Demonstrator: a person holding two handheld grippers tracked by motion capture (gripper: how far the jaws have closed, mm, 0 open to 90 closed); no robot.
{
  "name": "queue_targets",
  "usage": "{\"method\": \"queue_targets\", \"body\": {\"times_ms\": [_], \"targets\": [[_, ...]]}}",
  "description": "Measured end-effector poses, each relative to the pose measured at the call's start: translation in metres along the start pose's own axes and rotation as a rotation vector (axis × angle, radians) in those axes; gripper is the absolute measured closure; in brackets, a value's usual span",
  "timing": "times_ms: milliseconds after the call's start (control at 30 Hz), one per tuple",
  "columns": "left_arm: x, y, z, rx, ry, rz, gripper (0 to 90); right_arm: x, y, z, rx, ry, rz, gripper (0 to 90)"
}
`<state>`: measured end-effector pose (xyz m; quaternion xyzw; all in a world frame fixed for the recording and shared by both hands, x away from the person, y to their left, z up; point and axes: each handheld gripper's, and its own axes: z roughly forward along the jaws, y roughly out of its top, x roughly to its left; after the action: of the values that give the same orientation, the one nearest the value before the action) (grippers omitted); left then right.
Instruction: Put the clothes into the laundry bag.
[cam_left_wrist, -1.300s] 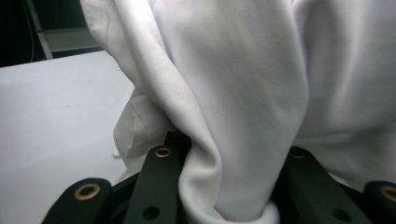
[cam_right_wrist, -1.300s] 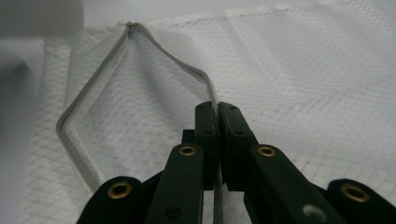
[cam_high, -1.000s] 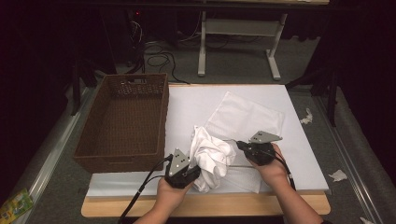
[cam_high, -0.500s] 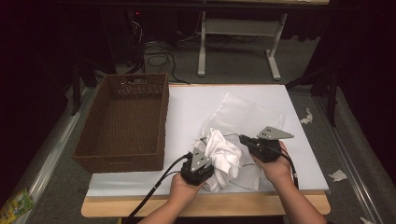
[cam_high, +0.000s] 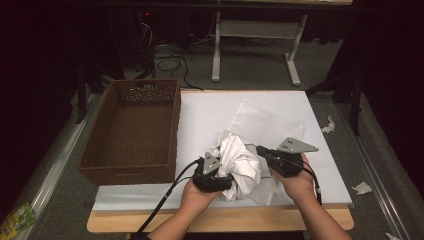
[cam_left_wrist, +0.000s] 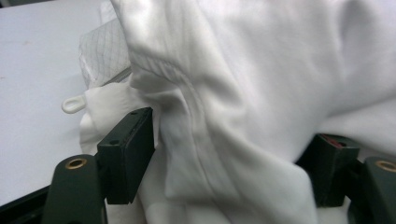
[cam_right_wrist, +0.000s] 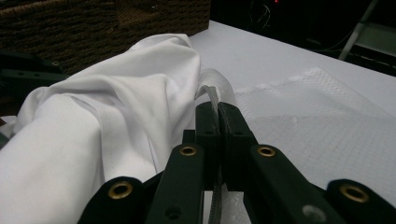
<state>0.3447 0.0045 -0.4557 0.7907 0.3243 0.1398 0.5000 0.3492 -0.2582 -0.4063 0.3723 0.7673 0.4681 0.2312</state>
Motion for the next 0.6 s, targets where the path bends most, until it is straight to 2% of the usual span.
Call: {"method": "queue_targets", "body": {"times_ms": [33,67,100,133,167,200,233,300,367,467,500,600], "targets": [[-0.001,0.0,-0.003,-0.016,-0.009,0.012,28.1,-0.001,-0.001,-0.001,0.0,0.002,0.009,88.1],[-0.001,0.0,-0.003,-0.016,-0.009,0.012,33.8,-0.001,-0.001,-0.001,0.0,0.002,0.009,88.1],[-0.004,0.0,-0.007,-0.064,-0.014,0.042,41.5,-0.001,-0.001,-0.002,0.004,0.0,0.014,88.1],[-0.006,0.0,-0.008,-0.079,-0.034,0.053,51.9,-0.001,-0.002,-0.001,0.003,-0.001,0.016,88.1],[-0.008,0.0,-0.009,-0.082,-0.056,0.067,60.9,-0.001,-0.002,-0.001,0.004,-0.001,0.019,88.1],[-0.008,0.0,-0.009,-0.082,-0.056,0.067,64.9,-0.001,-0.002,-0.001,0.004,-0.001,0.019,88.1],[-0.01,0.0,-0.009,-0.076,-0.067,0.084,68.2,-0.001,-0.002,-0.001,0.002,-0.002,0.022,88.1],[-0.018,-0.001,-0.006,-0.05,-0.098,0.136,71.1,-0.001,-0.002,-0.001,-0.001,-0.003,0.022,88.2],[-0.024,-0.002,-0.003,-0.032,-0.135,0.159,74.8,-0.002,-0.002,0.0,-0.004,-0.011,0.025,88.3],[-0.026,-0.003,0.0,-0.021,-0.149,0.172,75.4,-0.003,-0.002,0.001,0.0,-0.016,0.035,88.4],[-0.026,-0.002,0.004,0.006,-0.174,0.17,75.5,-0.003,-0.001,0.002,-0.005,-0.017,0.043,88.4],[-0.026,-0.002,0.008,0.032,-0.198,0.166,75.5,-0.004,0.001,0.006,-0.008,-0.016,0.049,88.4]]}}
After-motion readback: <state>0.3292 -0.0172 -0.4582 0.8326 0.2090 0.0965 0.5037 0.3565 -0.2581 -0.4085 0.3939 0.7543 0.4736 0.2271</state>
